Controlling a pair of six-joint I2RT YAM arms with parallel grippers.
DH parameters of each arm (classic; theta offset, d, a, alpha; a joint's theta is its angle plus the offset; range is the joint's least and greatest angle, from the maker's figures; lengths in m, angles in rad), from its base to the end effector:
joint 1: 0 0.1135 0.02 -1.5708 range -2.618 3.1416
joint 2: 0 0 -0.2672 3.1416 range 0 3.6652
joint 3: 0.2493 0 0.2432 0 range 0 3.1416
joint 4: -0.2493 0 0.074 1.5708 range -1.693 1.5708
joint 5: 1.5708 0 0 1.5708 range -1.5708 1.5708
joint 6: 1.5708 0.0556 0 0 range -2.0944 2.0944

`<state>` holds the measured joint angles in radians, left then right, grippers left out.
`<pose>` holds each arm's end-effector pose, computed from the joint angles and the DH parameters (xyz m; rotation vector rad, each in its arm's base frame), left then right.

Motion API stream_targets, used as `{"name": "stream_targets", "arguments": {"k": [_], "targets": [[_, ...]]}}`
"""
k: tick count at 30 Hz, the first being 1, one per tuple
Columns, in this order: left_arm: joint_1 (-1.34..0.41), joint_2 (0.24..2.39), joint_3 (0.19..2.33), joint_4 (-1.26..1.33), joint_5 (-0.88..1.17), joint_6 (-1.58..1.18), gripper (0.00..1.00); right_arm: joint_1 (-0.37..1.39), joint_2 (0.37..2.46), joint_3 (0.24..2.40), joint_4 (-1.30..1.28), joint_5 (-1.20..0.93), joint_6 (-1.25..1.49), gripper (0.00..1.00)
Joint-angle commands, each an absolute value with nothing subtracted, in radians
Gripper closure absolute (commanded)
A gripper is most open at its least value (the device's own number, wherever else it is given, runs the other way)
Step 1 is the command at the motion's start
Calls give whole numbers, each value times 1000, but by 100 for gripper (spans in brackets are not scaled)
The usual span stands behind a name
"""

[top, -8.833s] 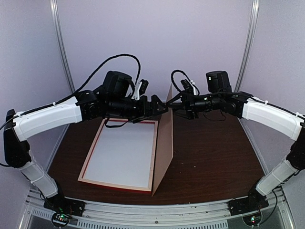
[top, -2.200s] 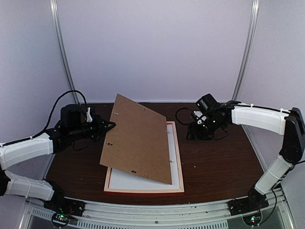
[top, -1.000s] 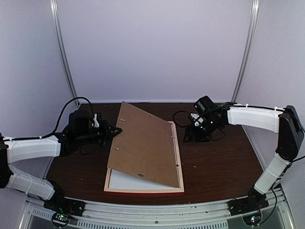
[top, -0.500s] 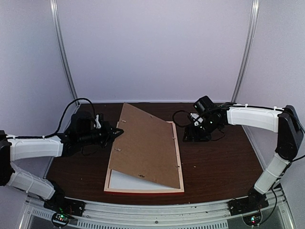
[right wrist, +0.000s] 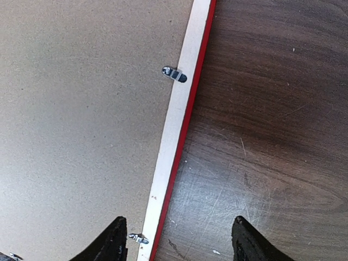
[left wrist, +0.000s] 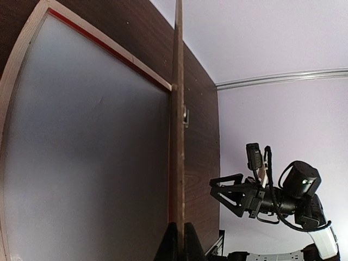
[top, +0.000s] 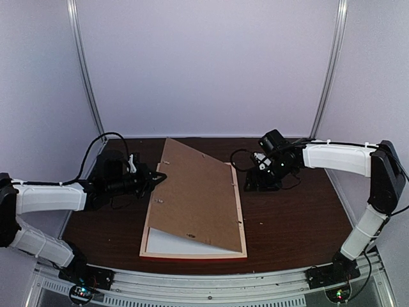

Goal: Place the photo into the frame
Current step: Move the backboard to the frame body.

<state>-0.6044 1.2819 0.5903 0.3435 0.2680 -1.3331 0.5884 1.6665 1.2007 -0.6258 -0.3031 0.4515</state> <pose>0.2250 -0.1733 0.2220 -0.5978 2.1591 -1.4587 0.2750 0.2034 0.2145 -0.2945 2.7754 0.7082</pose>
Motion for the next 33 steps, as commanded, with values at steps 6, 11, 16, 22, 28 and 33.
{"name": "stream_targets", "arguments": {"k": [6, 11, 16, 22, 28, 33], "targets": [[-615, 1286, 596, 439, 305, -1299, 100, 583, 1670, 1171, -592, -344, 445, 35], [-615, 1283, 620, 395, 307, -1266, 100, 584, 1669, 1166, -594, -347, 442, 35], [-615, 1290, 630, 386, 307, -1250, 100, 585, 1671, 1164, -594, -350, 439, 35], [-615, 1304, 644, 384, 308, -1240, 100, 586, 1675, 1161, -593, -352, 440, 35], [-615, 1310, 627, 385, 312, -1245, 100, 589, 1670, 1149, -573, -375, 438, 35], [-615, 1315, 617, 382, 313, -1250, 100, 621, 1661, 1130, -551, -420, 407, 34]]}}
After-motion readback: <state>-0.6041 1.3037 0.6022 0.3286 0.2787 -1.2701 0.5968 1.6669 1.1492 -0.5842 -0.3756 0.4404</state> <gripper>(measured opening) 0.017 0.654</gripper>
